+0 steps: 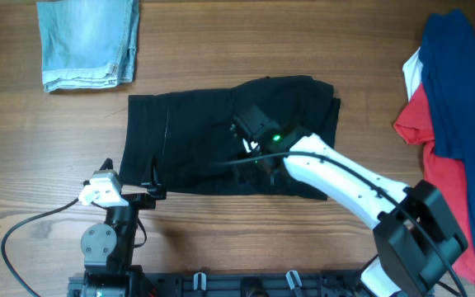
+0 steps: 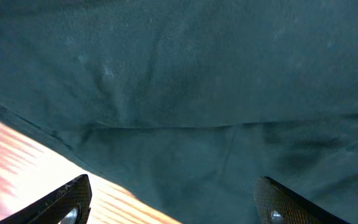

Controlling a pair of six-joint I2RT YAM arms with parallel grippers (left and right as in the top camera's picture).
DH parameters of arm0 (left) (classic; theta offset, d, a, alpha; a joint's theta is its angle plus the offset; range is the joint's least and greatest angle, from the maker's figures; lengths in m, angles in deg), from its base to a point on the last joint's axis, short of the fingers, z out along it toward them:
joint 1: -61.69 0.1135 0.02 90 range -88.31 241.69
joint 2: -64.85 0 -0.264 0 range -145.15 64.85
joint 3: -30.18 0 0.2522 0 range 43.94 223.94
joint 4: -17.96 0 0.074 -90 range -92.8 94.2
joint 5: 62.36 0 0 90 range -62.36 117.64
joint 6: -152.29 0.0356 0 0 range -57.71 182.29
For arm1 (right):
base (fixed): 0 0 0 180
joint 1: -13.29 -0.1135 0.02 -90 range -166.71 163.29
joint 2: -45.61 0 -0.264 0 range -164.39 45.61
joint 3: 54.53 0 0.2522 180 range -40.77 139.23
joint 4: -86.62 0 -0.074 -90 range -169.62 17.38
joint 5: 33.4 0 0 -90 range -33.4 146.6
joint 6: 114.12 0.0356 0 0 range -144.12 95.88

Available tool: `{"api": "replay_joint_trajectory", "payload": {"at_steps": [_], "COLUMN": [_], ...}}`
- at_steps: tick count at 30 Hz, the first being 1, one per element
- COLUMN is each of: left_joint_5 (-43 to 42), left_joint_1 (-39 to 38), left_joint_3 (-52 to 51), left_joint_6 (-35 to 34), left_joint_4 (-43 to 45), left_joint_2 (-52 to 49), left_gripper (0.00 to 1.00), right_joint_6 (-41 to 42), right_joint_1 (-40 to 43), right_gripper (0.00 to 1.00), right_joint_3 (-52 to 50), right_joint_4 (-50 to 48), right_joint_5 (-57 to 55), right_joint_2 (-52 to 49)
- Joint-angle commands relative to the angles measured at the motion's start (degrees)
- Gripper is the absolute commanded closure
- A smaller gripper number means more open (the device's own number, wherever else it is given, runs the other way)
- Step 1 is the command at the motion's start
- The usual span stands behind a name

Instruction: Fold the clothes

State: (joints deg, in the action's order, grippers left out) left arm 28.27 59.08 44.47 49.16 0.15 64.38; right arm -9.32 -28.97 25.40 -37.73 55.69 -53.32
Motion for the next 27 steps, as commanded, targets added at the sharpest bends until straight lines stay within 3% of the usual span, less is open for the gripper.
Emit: {"api": "replay_joint_trajectory", "payload": {"at_steps": [1, 13, 14, 15, 16, 19, 20, 21, 24, 27], "left_joint_5": [0.5, 0.5, 0.5, 0.5, 0.5, 0.5, 0.5, 0.5, 0.5, 0.5], "left_joint_1": [0.3, 0.3, 0.3, 0.3, 0.3, 0.3, 0.3, 0.3, 0.3, 0.3], "left_joint_3": [-0.2, -0.2, -0.2, -0.2, -0.2, -0.2, -0.2, -0.2, -0.2, -0.2], "left_joint_6": [0.9, 0.9, 0.9, 0.9, 0.9, 0.9, 0.9, 0.9, 0.9, 0.9], "left_joint_4": [0.0, 0.0, 0.0, 0.0, 0.0, 0.0, 0.0, 0.0, 0.0, 0.0], "left_joint_2": [0.3, 0.3, 0.3, 0.3, 0.3, 0.3, 0.3, 0.3, 0.3, 0.3], "left_gripper": [0.00, 0.00, 0.00, 0.00, 0.00, 0.00, 0.00, 0.00, 0.00, 0.00], "right_joint_6": [-4.3, -2.4, -2.7, -2.6, -2.6, -2.8, -3.1, -3.0, -1.1, -0.2], "right_joint_1": [-4.4, -7.4, -7.4, -7.4, -7.4, -7.4, -7.4, -7.4, -7.4, -7.2], "right_gripper": [0.13, 0.14, 0.17, 0.34, 0.42, 0.19, 0.28, 0.51, 0.96, 0.96], "right_joint_3": [-0.2, -0.2, -0.2, -0.2, -0.2, -0.2, -0.2, -0.2, -0.2, 0.6], "right_joint_4": [-4.6, -8.9, -9.5, -10.8, -12.0, -13.4, -13.9, -14.0, -14.4, -14.4], "right_joint_5": [-12.8, -10.7, -10.7, -11.1, -11.1, -11.1, -11.1, -11.9, -14.7, -16.4], "right_joint_2": [-3.4, -7.8, -7.8, -7.8, -7.8, -9.2, -10.0, -10.1, -9.9, -9.6]}}
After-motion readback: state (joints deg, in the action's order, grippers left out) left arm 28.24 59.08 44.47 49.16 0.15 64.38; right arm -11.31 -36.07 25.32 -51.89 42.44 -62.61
